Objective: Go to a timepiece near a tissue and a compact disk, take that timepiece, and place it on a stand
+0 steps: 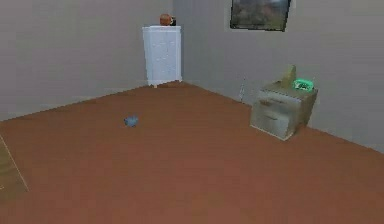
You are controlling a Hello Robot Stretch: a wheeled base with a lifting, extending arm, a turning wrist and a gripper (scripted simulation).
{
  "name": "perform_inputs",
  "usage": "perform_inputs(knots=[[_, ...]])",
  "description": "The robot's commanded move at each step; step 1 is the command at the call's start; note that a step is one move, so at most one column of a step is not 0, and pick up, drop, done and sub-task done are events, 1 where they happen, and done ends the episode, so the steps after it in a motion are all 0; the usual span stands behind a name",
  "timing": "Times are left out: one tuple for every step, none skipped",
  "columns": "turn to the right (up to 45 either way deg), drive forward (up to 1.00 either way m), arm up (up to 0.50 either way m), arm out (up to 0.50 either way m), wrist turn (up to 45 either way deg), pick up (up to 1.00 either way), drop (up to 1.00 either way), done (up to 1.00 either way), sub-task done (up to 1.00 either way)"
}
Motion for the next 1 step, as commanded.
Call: perform_inputs(knots=[[0.0,0.45,0.0,0.0,0.0,0.0,0.0,0.0,0.0]])
